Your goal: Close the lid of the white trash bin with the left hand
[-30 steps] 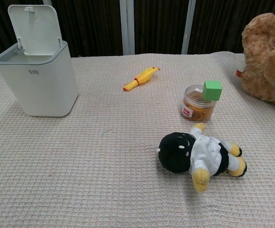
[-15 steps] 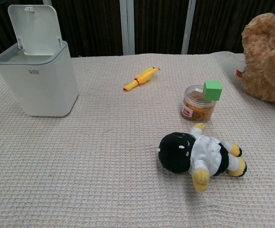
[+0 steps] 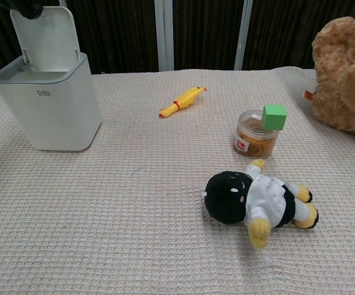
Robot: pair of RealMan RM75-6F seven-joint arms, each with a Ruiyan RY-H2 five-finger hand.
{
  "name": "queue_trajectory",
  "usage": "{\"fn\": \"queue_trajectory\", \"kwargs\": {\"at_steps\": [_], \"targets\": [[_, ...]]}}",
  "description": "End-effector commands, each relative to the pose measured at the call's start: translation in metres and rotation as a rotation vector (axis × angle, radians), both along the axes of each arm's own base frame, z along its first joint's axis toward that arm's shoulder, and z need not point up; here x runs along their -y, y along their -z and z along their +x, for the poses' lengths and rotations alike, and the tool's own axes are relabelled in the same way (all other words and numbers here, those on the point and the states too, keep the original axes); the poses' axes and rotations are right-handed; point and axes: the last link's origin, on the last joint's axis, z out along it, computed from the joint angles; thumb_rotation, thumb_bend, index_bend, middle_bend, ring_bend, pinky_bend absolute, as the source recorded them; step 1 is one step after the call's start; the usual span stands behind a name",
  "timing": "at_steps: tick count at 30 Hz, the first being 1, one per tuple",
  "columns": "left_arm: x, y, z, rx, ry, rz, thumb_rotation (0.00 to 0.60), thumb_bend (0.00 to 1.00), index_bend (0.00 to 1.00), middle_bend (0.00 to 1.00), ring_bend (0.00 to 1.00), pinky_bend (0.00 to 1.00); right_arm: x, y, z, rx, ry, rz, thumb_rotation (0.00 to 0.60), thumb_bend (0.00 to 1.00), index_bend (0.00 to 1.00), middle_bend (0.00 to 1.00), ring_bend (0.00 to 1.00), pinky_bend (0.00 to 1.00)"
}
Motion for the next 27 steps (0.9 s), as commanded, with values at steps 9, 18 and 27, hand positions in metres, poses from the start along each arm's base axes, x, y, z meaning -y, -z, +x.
{"fn": "queue_trajectory", "kwargs": {"at_steps": [9,18,27], "targets": [[0.013,-0.013,-0.007,0.004,-0.054,-0.041,0.6,0.66,0.3,1.0,0.95,1.0,-0.001,0.0,0.001,-0.002,-0.008,-0.006,0.6,0.19,0.0,0.0,0.0,0.0],[0.031,-0.025,-0.015,-0.017,-0.057,-0.076,0.6,0.66,0.31,1.0,0.95,1.0,-0.001,0.001,0.002,-0.007,-0.017,-0.002,0.6,0.19,0.0,0.0,0.0,0.0],[0.057,-0.02,-0.024,-0.056,-0.041,-0.153,0.6,0.66,0.31,1.0,0.95,1.0,-0.001,0.002,0.003,-0.008,-0.021,0.001,0.6,0.19,0.0,0.0,0.0,0.0]]}}
